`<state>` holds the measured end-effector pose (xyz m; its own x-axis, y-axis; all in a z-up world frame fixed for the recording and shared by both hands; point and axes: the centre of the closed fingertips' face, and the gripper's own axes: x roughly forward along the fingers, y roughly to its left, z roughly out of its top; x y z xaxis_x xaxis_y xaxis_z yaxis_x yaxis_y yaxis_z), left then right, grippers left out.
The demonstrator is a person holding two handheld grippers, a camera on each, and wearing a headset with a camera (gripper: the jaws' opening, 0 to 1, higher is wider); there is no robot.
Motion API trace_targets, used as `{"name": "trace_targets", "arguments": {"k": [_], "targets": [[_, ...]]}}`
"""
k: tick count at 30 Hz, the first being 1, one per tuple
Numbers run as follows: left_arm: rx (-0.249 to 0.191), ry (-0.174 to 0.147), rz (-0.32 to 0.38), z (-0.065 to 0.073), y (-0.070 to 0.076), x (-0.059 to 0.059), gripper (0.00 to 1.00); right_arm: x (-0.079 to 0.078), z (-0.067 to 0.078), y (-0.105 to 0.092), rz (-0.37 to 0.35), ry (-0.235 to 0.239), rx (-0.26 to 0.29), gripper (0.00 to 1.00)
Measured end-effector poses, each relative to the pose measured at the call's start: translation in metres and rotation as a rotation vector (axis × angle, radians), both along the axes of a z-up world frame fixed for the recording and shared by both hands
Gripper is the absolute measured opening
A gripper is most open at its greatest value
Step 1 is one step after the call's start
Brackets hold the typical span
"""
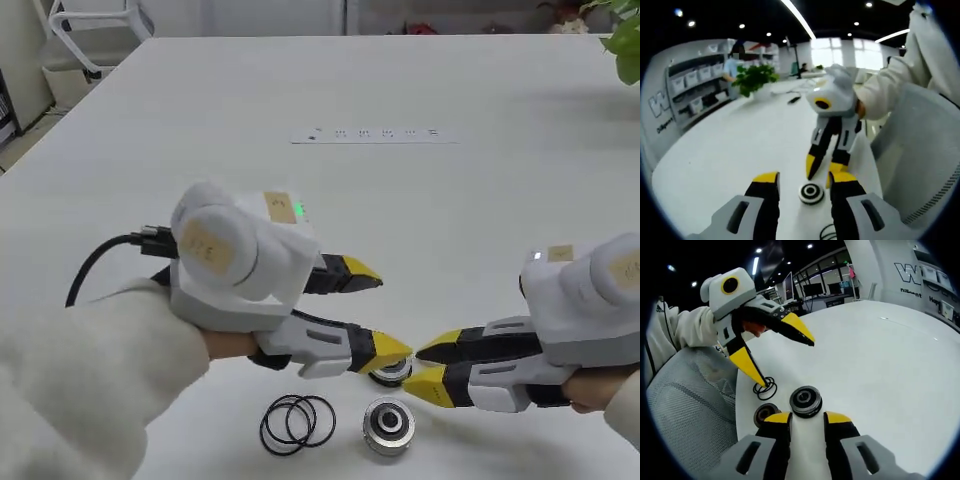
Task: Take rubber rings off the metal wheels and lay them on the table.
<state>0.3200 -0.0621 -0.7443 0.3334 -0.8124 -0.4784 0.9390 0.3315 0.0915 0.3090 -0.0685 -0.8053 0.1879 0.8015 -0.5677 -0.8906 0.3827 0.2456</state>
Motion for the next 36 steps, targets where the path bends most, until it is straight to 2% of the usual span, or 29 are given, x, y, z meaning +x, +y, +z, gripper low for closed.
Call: {"name": "trace_targets", "arguments": {"k": [5, 7, 15, 17, 18, 19, 24, 29, 36], "targets": [[0.034, 0.032, -0.015, -0.023, -0.004, -0.002, 0.3, 0.001, -0.001, 0.0, 0.008, -0.008, -0.002, 0.21], [0.044, 0.033, -0.017, -0.029, -0.004, -0.003, 0.26, 0.002, -0.002, 0.001, 0.009, -0.011, -0.003, 0.2], [0.062, 0.071, -0.002, -0.044, -0.001, -0.003, 0.21, 0.001, -0.002, 0.004, 0.027, -0.025, -0.008, 0.19], [0.068, 0.071, -0.004, -0.047, -0.001, -0.004, 0.19, 0.001, -0.003, 0.004, 0.031, -0.029, -0.011, 0.19], [0.071, 0.072, -0.003, -0.048, -0.001, -0.004, 0.19, 0.001, -0.003, 0.004, 0.033, -0.03, -0.014, 0.18], [0.054, 0.079, 0.002, -0.047, -0.001, -0.004, 0.18, 0.001, -0.004, 0.005, 0.035, -0.031, -0.016, 0.18], [0.052, 0.084, -0.001, -0.048, -0.001, -0.005, 0.15, 0.001, -0.004, 0.005, 0.043, -0.039, -0.019, 0.16], [0.045, 0.083, 0.004, -0.048, -0.001, -0.005, 0.15, 0.001, -0.005, 0.002, 0.062, -0.074, -0.045, 0.11], [0.035, 0.088, 0.013, -0.048, -0.001, -0.005, 0.14, 0.0, -0.004, 0.002, 0.072, -0.09, -0.051, 0.09]]}}
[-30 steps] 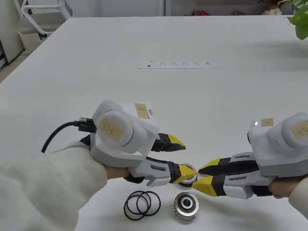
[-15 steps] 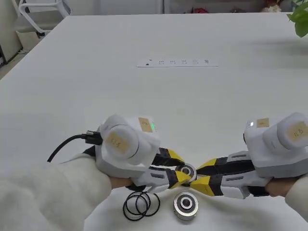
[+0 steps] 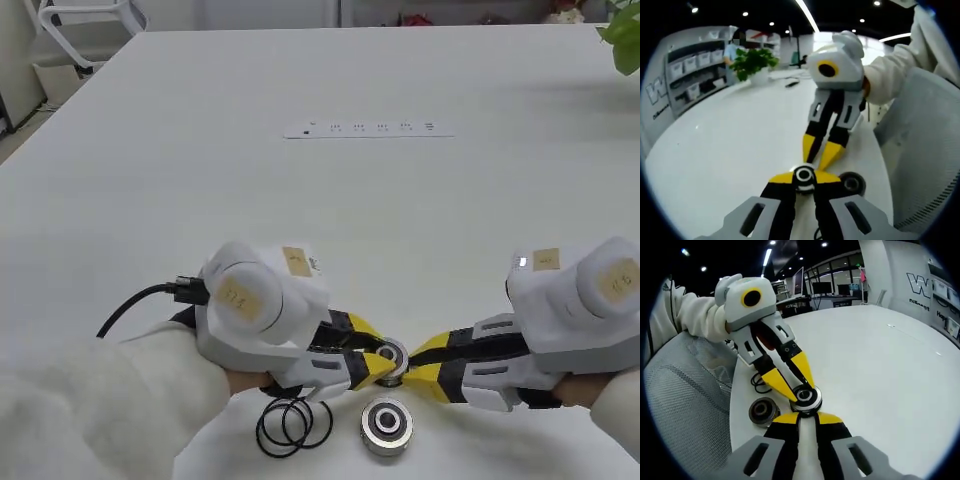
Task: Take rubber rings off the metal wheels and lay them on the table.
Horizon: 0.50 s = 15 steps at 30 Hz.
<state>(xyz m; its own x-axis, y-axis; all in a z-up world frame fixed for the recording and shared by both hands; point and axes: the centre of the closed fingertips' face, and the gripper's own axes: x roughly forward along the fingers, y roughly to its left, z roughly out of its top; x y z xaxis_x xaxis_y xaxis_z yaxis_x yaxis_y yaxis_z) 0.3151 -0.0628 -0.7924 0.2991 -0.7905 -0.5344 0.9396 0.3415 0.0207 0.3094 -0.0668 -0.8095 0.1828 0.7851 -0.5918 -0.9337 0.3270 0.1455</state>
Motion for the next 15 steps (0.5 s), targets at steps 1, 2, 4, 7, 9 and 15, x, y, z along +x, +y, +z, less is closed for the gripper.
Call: {"name": "trace_targets", "arguments": {"k": [1, 2, 4, 7, 9, 15], "targets": [[0.0, -0.001, 0.0, 0.0, 0.0, -0.0001, 0.14, 0.0002, -0.0003, -0.0009, 0.004, -0.006, -0.006, 0.06], [0.0, -0.002, 0.0, 0.0, 0.0001, -0.0001, 0.14, 0.0007, -0.0006, -0.0021, 0.006, -0.015, -0.012, 0.02], [0.0, -0.002, 0.0, 0.0001, -0.0001, -0.0002, 0.14, 0.0016, -0.0005, -0.0019, 0.004, -0.021, -0.01, 0.0], [0.003, -0.008, -0.002, 0.0002, -0.0002, -0.0005, 0.14, 0.0018, -0.0007, -0.0017, -0.004, -0.02, -0.013, 0.0], [0.006, -0.015, -0.007, 0.0003, -0.0001, -0.0007, 0.14, 0.002, -0.0007, -0.0017, 0.0, -0.027, -0.012, 0.0], [0.002, -0.019, -0.01, 0.0005, 0.0, -0.0011, 0.14, 0.0015, -0.0004, -0.0011, 0.019, -0.054, -0.033, 0.0]]}}
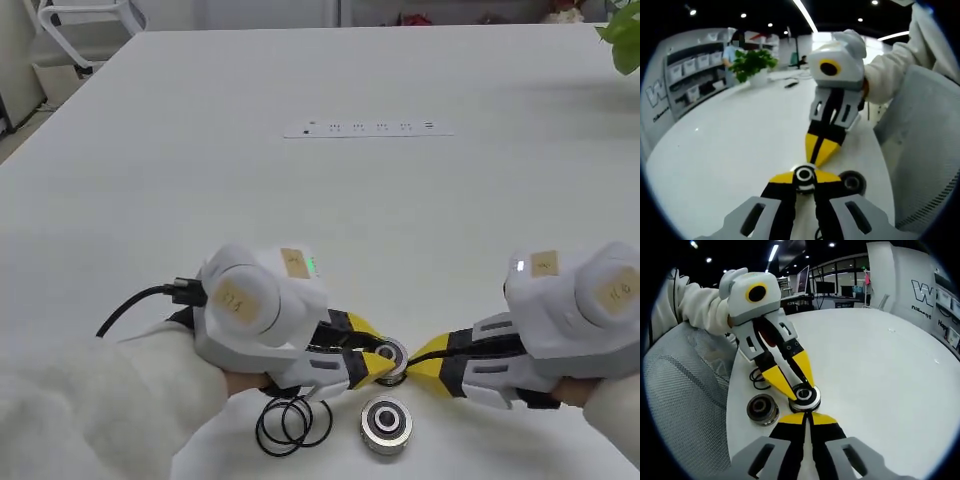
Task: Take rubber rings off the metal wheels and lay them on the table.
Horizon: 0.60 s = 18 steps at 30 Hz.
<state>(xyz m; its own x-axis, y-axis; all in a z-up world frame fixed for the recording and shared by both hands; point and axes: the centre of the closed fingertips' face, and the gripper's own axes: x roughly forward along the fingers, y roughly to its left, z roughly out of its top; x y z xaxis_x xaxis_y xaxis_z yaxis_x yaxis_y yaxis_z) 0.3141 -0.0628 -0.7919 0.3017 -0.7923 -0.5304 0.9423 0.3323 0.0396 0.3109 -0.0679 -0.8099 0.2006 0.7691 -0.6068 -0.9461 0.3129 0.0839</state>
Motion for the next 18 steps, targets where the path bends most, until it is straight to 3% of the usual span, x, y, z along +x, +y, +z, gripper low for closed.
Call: {"name": "trace_targets", "arguments": {"k": [8, 18], "targets": [[-0.004, -0.011, -0.004, 0.0001, 0.0004, 0.0004, 0.14, 0.0038, 0.0004, -0.0018, -0.105, 0.086, 0.048, 0.0], [-0.006, -0.013, -0.01, 0.0002, 0.0013, 0.0, 0.13, 0.0047, 0.0064, -0.0052, -0.177, 0.191, 0.137, 0.0]]}}
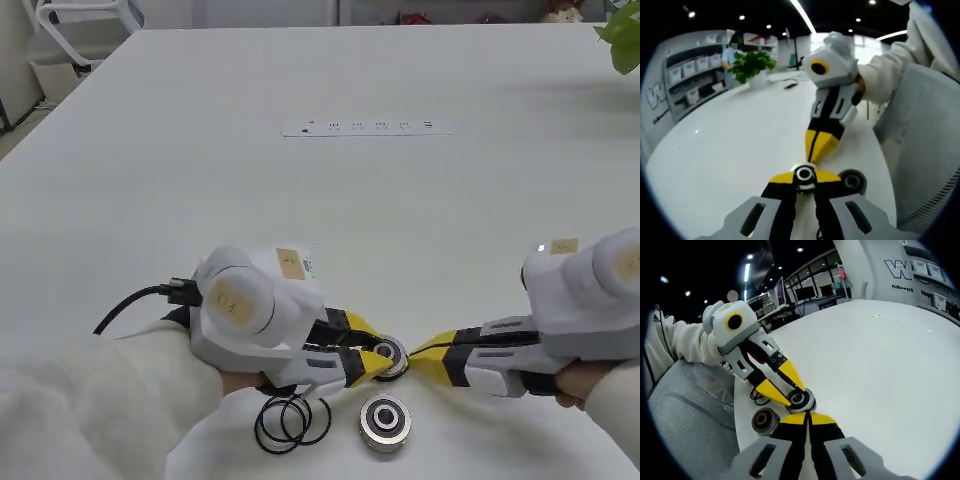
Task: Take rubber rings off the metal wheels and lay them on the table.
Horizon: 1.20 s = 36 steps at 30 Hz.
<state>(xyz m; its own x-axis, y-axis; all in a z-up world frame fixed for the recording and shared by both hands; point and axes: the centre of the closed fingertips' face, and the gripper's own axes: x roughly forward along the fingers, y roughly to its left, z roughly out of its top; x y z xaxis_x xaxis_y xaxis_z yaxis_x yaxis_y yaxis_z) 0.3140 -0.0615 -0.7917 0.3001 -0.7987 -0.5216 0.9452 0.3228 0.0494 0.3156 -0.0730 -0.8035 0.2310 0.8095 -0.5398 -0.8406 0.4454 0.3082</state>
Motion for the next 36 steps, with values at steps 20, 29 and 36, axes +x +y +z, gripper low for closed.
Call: {"name": "trace_targets", "arguments": {"k": [20, 29, 36], "targets": [[0.003, -0.003, -0.024, 0.0, 0.001, -0.001, 0.13, 0.0, 0.011, 0.004, -0.111, 0.172, 0.151, 0.0], [0.003, -0.006, -0.027, 0.0, 0.0, -0.001, 0.13, -0.001, 0.013, 0.007, -0.108, 0.175, 0.137, 0.0], [0.004, -0.007, -0.025, 0.0, 0.0, -0.001, 0.13, -0.001, 0.013, 0.009, -0.107, 0.178, 0.129, 0.0]]}}
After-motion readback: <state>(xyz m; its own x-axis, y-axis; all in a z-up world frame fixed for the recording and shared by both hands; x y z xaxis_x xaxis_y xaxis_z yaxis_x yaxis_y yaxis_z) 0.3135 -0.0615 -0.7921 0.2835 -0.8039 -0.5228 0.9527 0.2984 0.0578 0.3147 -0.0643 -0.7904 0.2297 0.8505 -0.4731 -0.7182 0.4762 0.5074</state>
